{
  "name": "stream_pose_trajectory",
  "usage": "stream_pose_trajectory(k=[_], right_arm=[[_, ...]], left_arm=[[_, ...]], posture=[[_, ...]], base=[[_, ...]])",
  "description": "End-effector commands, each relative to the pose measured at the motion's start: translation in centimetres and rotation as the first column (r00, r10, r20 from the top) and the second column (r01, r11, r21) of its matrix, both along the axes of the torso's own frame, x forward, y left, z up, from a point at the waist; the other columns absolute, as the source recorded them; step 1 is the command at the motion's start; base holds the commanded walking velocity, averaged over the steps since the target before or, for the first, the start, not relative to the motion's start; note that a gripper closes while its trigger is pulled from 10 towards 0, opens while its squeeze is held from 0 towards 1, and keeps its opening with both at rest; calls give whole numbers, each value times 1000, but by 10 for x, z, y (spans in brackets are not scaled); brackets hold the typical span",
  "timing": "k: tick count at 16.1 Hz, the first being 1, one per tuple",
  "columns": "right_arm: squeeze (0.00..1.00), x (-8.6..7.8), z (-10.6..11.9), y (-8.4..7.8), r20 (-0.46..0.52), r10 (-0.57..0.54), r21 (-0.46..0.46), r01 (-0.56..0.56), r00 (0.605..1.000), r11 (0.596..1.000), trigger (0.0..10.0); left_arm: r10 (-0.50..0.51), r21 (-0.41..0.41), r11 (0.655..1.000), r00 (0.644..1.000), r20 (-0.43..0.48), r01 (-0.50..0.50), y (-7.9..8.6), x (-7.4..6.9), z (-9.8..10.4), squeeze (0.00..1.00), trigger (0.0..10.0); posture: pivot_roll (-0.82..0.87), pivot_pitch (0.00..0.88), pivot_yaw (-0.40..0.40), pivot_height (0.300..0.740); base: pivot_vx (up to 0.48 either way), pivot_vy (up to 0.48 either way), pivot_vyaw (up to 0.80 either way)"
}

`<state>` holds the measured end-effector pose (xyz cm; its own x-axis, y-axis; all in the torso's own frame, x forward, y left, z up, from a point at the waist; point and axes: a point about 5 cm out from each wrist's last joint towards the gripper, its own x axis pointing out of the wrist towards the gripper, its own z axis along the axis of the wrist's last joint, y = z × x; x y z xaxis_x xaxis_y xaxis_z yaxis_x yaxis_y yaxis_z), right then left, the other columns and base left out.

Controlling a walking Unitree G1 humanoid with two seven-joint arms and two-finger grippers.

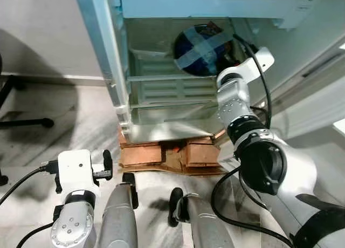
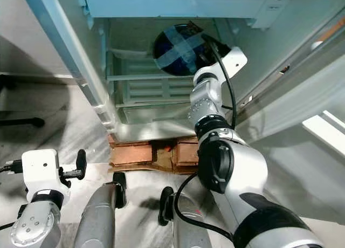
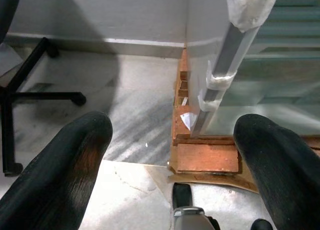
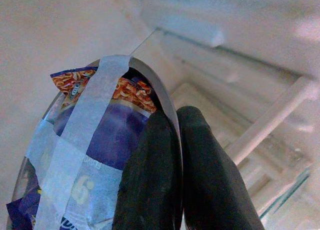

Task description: Restocking fridge

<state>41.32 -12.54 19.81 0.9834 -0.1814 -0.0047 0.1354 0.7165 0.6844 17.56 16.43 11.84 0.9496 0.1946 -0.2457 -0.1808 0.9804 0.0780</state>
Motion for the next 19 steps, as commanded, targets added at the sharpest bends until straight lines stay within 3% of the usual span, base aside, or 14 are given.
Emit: stream_pose_trajectory(k=[1, 14, 15, 16, 17, 19], right_arm=[[0, -1, -2, -5, -5, -21, -11, 21, 1000, 1000, 10000], [0, -1, -2, -5, -5, -21, -11, 21, 1000, 1000, 10000], [0, -4, -13, -18, -11, -18, -109, 16, 1000, 994, 10000], [0, -9, -25, -30, -17, -1, -207, -3, 1000, 978, 10000], [0, -10, -28, -30, -20, 5, -223, -10, 1000, 975, 10000], [0, -10, -29, -23, -22, 12, -206, -17, 1000, 978, 10000]], left_arm=[[3, 1, 1000, 999, -34, -3, -1, -4, -6, 0, 10000], [3, 1, 1000, 999, -34, -3, -1, -4, -6, 0, 10000], [-27, 12, 1000, 1000, -3, 27, -1, 19, -11, 0, 10000], [-62, 27, 998, 997, 39, 61, -1, 49, -14, 0, 10000], [-71, 33, 997, 996, 50, 70, -1, 55, -14, 0, 10000], [-78, 49, 996, 996, 47, 76, 0, 52, -14, 0, 10000]], posture=[[305, 383, -141, 740], [305, 383, -141, 740], [234, 165, -130, 740], [236, 163, -127, 740], [240, 158, -123, 740], [247, 150, -117, 740]], base=[[0, 0, 0], [0, 0, 0], [0, 0, 0], [0, 0, 0], [0, 0, 0], [0, 0, 0]])
